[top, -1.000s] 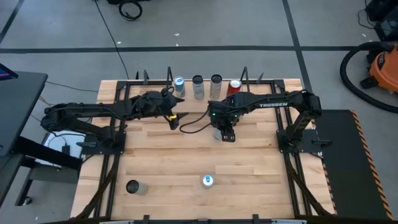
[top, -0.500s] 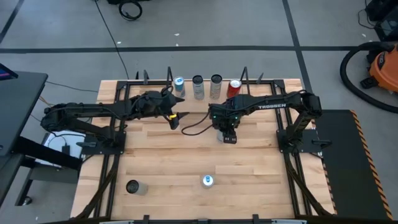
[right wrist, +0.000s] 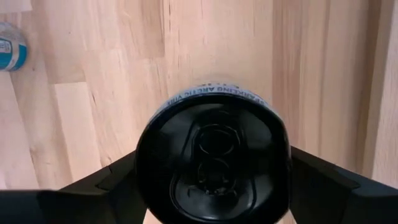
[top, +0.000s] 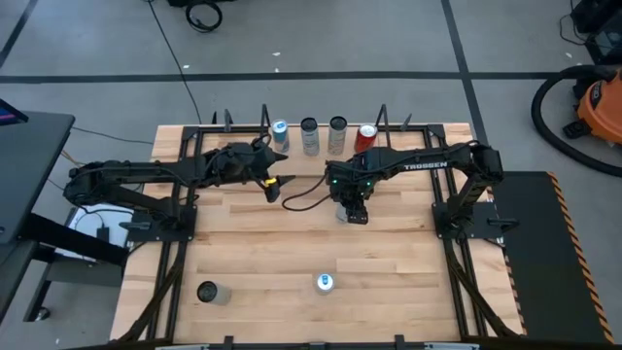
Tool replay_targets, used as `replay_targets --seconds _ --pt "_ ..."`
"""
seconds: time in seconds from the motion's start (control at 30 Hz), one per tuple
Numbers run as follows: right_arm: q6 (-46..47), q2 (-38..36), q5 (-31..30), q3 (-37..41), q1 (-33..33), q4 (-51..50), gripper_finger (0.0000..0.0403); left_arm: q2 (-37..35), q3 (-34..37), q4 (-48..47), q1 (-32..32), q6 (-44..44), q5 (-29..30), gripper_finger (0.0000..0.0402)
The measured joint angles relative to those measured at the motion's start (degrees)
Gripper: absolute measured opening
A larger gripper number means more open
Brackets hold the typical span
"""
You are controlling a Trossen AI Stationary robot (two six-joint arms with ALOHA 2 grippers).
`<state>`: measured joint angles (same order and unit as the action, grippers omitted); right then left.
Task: Place canned beverage on shelf
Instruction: Put the white-blue soda can aligned with the other white-blue soda can on the shelf
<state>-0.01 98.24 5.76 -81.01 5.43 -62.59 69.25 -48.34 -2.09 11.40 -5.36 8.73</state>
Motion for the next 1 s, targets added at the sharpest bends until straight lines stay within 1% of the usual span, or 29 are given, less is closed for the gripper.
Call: replay_targets --seconds 0.1,0.23,0.33,0.47,0.63,0.77,0.9,1.0 --pt "0.0 0.0 -0.2 0.0 0.0 0.1 0.0318 0.0 0.0 -1.0 0.0 0.6 0.0 0.0318" --pt "0.0 0.0 -0.2 0.0 0.0 0.1 0.0322 0.0 0.0 -0.9 0.0 3.5 0.0 0.0318" --pt "1.5 0.0 -0.2 0.0 0.0 -0.1 0.0322 0.0 0.0 -0.9 0.0 4.5 0.0 0.0318" --pt "3.3 0.0 -0.2 -1.7 0.0 -3.2 0.0323 0.0 0.0 -0.8 0.0 5.0 -0.4 0.0318" --pt "4.0 0.0 -0.1 -7.0 -0.1 -7.4 0.0322 0.0 0.0 0.7 -0.5 7.9 -4.7 0.0318" --pt "4.4 0.0 -0.1 -12.5 -0.2 -11.6 0.0321 0.0 -0.5 1.6 -2.1 9.0 -4.9 0.0318" --pt "4.4 0.0 -0.1 -18.3 -0.2 -17.0 0.0321 0.3 -3.3 0.5 -4.0 11.7 -5.0 0.0318" --pt "5.0 0.0 -0.1 -22.2 -0.2 -19.3 0.0321 1.4 -5.9 0.2 -5.0 10.9 -5.0 0.0318"
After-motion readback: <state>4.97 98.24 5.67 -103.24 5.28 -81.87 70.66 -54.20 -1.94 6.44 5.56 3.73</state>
